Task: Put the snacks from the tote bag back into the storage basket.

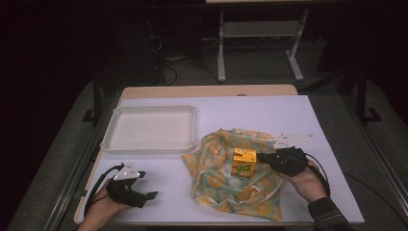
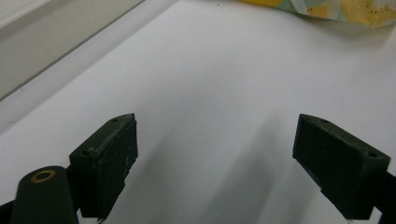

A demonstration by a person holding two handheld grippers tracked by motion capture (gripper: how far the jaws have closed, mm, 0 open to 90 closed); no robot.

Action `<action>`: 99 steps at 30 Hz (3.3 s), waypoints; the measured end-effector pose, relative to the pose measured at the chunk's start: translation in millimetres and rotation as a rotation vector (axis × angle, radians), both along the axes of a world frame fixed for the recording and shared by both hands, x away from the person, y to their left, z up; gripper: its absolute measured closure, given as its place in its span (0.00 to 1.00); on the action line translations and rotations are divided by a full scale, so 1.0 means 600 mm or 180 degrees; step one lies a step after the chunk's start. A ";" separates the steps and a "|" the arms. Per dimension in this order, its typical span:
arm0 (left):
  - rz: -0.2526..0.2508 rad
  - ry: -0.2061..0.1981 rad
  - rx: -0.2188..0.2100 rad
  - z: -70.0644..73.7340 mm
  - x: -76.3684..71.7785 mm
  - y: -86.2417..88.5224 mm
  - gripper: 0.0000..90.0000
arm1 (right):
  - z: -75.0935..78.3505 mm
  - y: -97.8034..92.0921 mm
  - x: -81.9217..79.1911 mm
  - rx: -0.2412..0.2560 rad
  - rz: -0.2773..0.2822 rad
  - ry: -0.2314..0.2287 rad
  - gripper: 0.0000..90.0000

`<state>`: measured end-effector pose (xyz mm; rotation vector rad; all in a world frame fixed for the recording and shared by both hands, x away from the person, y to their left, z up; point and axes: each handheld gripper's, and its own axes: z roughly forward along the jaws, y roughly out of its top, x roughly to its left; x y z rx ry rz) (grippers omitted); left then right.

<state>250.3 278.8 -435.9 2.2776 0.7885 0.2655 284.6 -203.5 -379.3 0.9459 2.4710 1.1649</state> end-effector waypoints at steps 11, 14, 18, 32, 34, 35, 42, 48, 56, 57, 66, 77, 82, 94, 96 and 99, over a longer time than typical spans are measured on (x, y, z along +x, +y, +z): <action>-0.0007 0.0013 0.0010 0.000 0.000 -0.001 0.15 | -0.003 0.004 0.012 0.0014 -0.0042 0.0005 0.99; -0.0007 0.0013 0.0010 0.000 0.000 -0.001 0.15 | -0.004 0.005 0.014 0.0022 -0.0037 0.0014 0.99; -0.0022 0.0016 0.0025 0.000 0.000 0.000 0.15 | -0.004 0.008 0.018 0.0012 -0.0043 0.0033 0.99; -0.0031 0.0008 0.0031 0.000 0.000 -0.001 0.15 | -0.004 0.024 0.042 0.0041 -0.0015 0.0022 0.99; -0.0033 0.0008 0.0032 0.000 -0.001 -0.001 0.15 | -0.004 0.026 0.046 0.0044 -0.0023 0.0039 0.99; -0.0033 0.0008 0.0032 0.000 -0.001 -0.001 0.15 | -0.004 0.026 0.046 0.0044 -0.0023 0.0039 0.99; -0.0034 0.0017 0.0031 -0.001 -0.001 -0.001 0.15 | -0.004 0.038 0.058 0.0046 -0.0012 0.0030 0.99; -0.0034 0.0036 0.0031 -0.002 -0.001 -0.001 0.15 | -0.004 0.048 0.068 0.0059 0.0023 0.0003 0.99; -0.0036 0.0042 0.0035 -0.002 -0.001 -0.001 0.15 | -0.005 0.058 0.075 0.0078 0.0055 0.0007 0.99; -0.0041 0.0043 0.0043 -0.002 -0.001 -0.001 0.15 | -0.005 0.059 0.077 0.0075 0.0066 0.0001 0.99; -0.0045 0.0042 0.0042 -0.002 -0.001 -0.001 0.15 | -0.007 0.063 0.083 0.0100 0.0089 -0.0007 0.99; -0.0042 0.0020 0.0031 -0.002 -0.001 -0.001 0.15 | 0.013 0.032 0.063 0.0124 -0.0073 -0.0067 0.92; -0.0039 0.0021 0.0030 -0.001 -0.001 -0.001 0.15 | 0.022 0.018 0.043 0.0146 -0.0119 -0.0094 0.82; -0.0024 0.0041 0.0009 -0.001 -0.003 -0.001 0.15 | 0.017 -0.017 -0.003 0.0101 -0.0269 -0.0157 0.52; -0.0035 0.0043 0.0020 0.000 -0.003 -0.002 0.15 | 0.014 -0.023 -0.012 0.0104 -0.0274 -0.0156 0.50; -0.0048 0.0032 0.0033 -0.001 -0.002 -0.002 0.15 | 0.011 -0.030 -0.022 0.0105 -0.0285 -0.0136 0.49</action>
